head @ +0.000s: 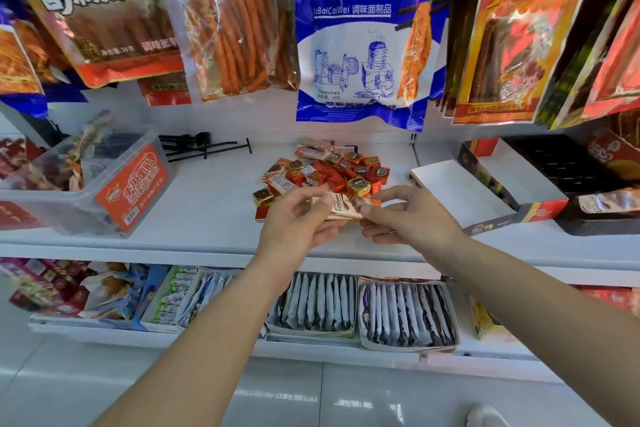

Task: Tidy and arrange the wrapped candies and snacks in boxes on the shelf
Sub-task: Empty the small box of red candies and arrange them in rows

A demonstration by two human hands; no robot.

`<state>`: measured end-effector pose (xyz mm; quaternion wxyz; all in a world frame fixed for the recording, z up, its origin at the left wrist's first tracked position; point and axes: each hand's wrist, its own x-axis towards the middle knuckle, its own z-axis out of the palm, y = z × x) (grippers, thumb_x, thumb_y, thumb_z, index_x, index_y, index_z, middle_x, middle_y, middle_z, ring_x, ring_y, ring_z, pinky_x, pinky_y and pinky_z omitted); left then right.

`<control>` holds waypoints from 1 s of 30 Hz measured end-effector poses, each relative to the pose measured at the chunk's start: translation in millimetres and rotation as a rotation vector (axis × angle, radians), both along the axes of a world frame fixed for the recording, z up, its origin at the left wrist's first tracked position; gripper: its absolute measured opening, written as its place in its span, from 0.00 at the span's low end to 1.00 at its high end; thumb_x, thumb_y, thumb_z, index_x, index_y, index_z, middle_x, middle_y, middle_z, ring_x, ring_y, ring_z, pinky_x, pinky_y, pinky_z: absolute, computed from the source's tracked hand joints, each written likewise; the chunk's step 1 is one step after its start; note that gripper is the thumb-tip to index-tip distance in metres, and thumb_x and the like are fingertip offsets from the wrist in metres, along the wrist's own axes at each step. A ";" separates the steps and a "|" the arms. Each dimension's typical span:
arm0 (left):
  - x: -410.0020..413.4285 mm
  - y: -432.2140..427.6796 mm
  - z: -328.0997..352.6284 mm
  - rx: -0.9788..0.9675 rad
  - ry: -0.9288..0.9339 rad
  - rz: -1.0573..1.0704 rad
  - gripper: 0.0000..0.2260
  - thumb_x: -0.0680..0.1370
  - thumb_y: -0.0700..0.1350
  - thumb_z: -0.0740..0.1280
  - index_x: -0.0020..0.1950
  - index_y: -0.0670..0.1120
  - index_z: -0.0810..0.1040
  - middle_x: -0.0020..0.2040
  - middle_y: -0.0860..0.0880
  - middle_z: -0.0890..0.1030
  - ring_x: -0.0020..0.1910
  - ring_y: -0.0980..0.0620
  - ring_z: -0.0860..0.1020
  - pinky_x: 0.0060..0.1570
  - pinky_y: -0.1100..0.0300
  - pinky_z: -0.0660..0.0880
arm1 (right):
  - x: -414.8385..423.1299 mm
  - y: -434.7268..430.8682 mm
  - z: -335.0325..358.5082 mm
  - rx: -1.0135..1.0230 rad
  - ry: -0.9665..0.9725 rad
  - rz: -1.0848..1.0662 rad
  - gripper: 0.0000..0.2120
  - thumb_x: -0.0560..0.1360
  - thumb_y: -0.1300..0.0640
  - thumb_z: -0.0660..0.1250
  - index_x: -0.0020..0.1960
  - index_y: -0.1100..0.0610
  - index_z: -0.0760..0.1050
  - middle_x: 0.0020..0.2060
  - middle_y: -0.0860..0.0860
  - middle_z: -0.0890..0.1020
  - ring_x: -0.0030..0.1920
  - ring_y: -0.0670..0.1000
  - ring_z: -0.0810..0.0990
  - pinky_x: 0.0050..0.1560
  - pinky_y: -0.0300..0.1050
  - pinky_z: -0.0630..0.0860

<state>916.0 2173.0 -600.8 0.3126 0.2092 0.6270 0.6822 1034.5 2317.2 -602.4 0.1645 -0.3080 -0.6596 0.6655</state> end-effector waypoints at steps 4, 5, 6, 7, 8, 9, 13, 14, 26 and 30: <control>-22.1 -9.9 -9.3 -0.079 0.105 0.066 0.09 0.77 0.36 0.71 0.54 0.46 0.79 0.54 0.44 0.83 0.49 0.46 0.85 0.44 0.59 0.82 | -22.1 -6.8 -4.8 0.204 -0.088 0.020 0.15 0.72 0.52 0.76 0.53 0.58 0.78 0.39 0.54 0.86 0.41 0.56 0.86 0.41 0.47 0.83; -32.7 -14.9 -12.1 -0.094 0.122 0.100 0.09 0.77 0.35 0.70 0.53 0.47 0.80 0.54 0.44 0.83 0.49 0.46 0.85 0.43 0.60 0.82 | -30.9 -4.9 -5.0 0.353 -0.123 0.012 0.12 0.74 0.50 0.74 0.52 0.55 0.79 0.40 0.51 0.85 0.41 0.53 0.85 0.39 0.43 0.81; -44.6 -21.3 -15.1 -0.105 0.142 0.139 0.10 0.77 0.34 0.70 0.52 0.47 0.80 0.54 0.44 0.82 0.49 0.46 0.84 0.42 0.60 0.82 | -41.3 -2.8 -3.4 0.501 -0.141 0.011 0.08 0.75 0.50 0.72 0.50 0.53 0.80 0.41 0.46 0.84 0.42 0.49 0.83 0.39 0.39 0.77; -57.4 -27.9 -17.3 -0.112 0.168 0.181 0.10 0.77 0.33 0.69 0.52 0.47 0.80 0.53 0.44 0.82 0.49 0.46 0.84 0.42 0.61 0.82 | -54.3 0.4 -0.9 0.619 -0.152 0.024 0.06 0.77 0.50 0.70 0.49 0.52 0.81 0.42 0.43 0.82 0.44 0.46 0.81 0.40 0.36 0.74; -70.1 -34.4 -19.6 -0.115 0.190 0.221 0.10 0.78 0.33 0.68 0.51 0.47 0.81 0.53 0.44 0.81 0.49 0.47 0.83 0.42 0.61 0.82 | -68.4 3.0 2.5 0.708 -0.165 0.057 0.04 0.78 0.51 0.68 0.49 0.50 0.81 0.42 0.42 0.82 0.45 0.44 0.80 0.41 0.34 0.72; -81.8 -40.2 -22.4 -0.111 0.195 0.259 0.10 0.79 0.33 0.66 0.51 0.48 0.81 0.52 0.44 0.80 0.49 0.47 0.83 0.43 0.62 0.82 | -84.5 4.8 4.2 0.786 -0.181 0.104 0.05 0.78 0.52 0.67 0.49 0.49 0.82 0.44 0.42 0.83 0.46 0.43 0.80 0.44 0.35 0.74; -110.8 -50.1 -36.4 -0.123 0.183 0.349 0.11 0.79 0.32 0.64 0.48 0.47 0.81 0.51 0.43 0.81 0.48 0.45 0.84 0.48 0.54 0.83 | -148.4 -0.9 -5.2 0.979 -0.346 0.243 0.14 0.77 0.42 0.66 0.55 0.49 0.81 0.50 0.47 0.84 0.50 0.50 0.81 0.53 0.50 0.80; -114.3 -50.3 -40.3 -0.140 0.197 0.349 0.11 0.79 0.33 0.64 0.48 0.48 0.81 0.51 0.43 0.81 0.46 0.46 0.84 0.48 0.52 0.82 | -159.1 -4.9 -7.8 1.028 -0.427 0.249 0.17 0.76 0.39 0.65 0.54 0.50 0.80 0.47 0.48 0.84 0.48 0.51 0.81 0.50 0.50 0.80; -124.1 -45.7 -47.0 -0.107 0.062 0.311 0.10 0.81 0.35 0.61 0.51 0.47 0.79 0.49 0.40 0.84 0.40 0.43 0.85 0.41 0.56 0.82 | -165.5 -6.2 -8.9 0.974 -0.261 0.199 0.11 0.78 0.51 0.68 0.59 0.50 0.81 0.51 0.49 0.84 0.44 0.49 0.81 0.44 0.47 0.79; -116.5 -37.2 -39.4 -0.040 0.034 0.251 0.08 0.82 0.36 0.61 0.53 0.47 0.78 0.48 0.42 0.83 0.40 0.46 0.85 0.44 0.57 0.83 | -144.8 -23.4 -8.6 0.851 -0.100 0.286 0.12 0.77 0.53 0.70 0.60 0.48 0.81 0.50 0.38 0.82 0.46 0.35 0.78 0.43 0.28 0.70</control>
